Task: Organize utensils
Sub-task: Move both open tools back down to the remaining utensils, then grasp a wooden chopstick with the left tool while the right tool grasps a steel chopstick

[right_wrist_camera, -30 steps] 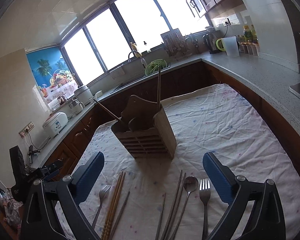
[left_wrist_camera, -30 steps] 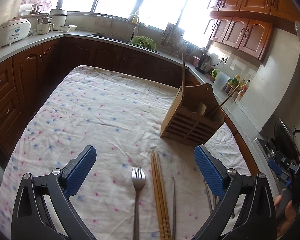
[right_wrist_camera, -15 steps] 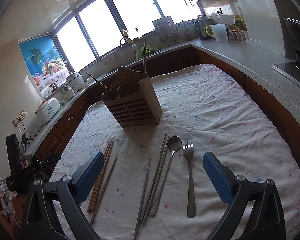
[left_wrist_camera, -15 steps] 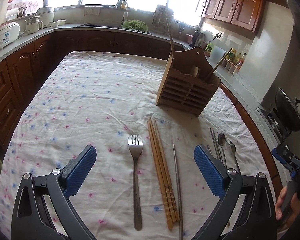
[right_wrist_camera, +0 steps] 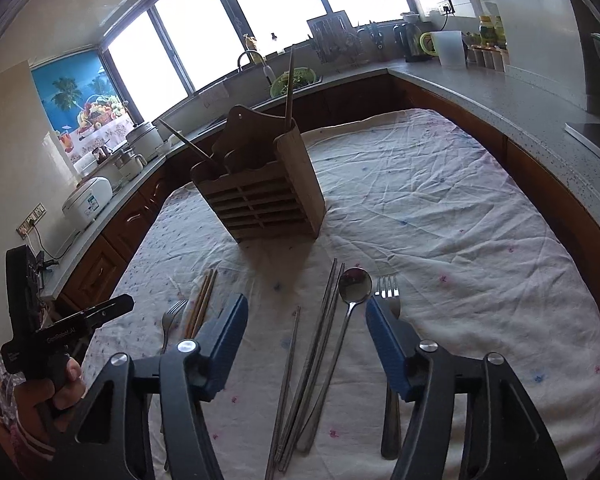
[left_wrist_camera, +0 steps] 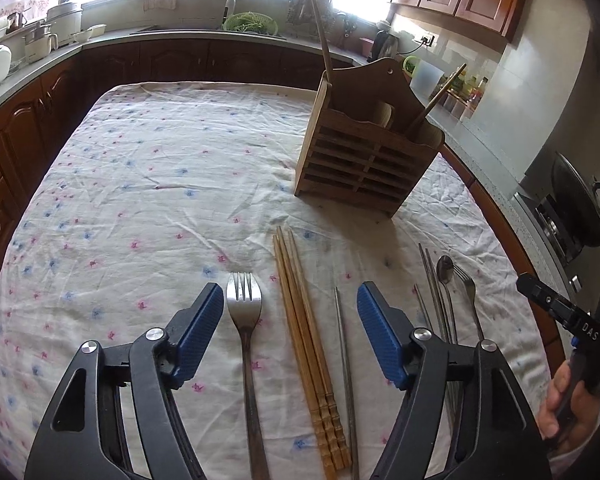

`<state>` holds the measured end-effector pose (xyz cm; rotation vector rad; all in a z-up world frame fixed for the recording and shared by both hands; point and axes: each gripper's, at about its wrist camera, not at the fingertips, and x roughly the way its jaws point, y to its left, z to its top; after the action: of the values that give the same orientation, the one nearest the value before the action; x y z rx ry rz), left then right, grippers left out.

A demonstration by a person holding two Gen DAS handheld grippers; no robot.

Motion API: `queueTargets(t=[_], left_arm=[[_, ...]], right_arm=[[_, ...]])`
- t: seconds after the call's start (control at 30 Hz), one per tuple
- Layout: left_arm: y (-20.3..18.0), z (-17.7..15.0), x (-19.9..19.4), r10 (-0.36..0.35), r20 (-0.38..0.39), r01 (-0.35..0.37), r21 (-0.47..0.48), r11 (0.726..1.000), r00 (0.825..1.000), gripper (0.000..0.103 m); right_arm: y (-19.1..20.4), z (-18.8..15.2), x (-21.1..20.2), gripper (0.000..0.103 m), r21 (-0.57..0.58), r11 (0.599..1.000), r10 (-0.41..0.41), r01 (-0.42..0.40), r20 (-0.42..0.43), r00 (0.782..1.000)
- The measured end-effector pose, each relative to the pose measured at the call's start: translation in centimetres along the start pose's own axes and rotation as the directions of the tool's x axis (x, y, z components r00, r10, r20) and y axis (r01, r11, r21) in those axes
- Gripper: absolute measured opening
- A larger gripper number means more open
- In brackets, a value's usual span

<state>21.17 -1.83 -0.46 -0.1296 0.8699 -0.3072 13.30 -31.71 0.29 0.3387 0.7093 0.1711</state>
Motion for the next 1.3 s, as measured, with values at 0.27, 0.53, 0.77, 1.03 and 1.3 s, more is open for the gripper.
queueTargets(t=[0.27, 0.53, 0.77, 1.03, 1.3], left_arm=[[-0.4, 2.0, 4.6, -0.021, -0.100, 0.023, 0.021, 1.000, 0.995, 0.028], [-0.4, 2.8, 9.3, 0.023, -0.181, -0.014, 0.050, 0.999, 0.983, 0.014], [0.4, 2.8, 11.4, 0.055, -0.208, -0.042, 0.064, 0.997, 0.977, 0.011], [-0.3, 3.2, 12.1, 0.090, -0.234, -0.059, 0.133, 0.989, 0.968, 0.011], [-0.8, 3.6, 12.5, 0.118, -0.253, -0.072, 0.184, 0.980, 0.960, 0.011]], right_arm=[[0.5, 1.3, 5.8, 0.022, 0.000, 1.000, 0.013, -0.013, -0.115, 0.993], [0.0, 1.7, 10.0, 0.017, 0.005, 1.000, -0.002, 0.003, -0.185, 0.983], [-0.7, 1.5, 11.8, 0.017, 0.005, 1.000, -0.026, 0.028, -0.217, 0.976], [-1.1, 1.8, 13.1, 0.017, -0.018, 0.998, -0.055, 0.052, -0.234, 0.971], [-0.4, 2.6, 14.3, 0.014, -0.085, 0.992, -0.112, 0.094, -0.248, 0.962]])
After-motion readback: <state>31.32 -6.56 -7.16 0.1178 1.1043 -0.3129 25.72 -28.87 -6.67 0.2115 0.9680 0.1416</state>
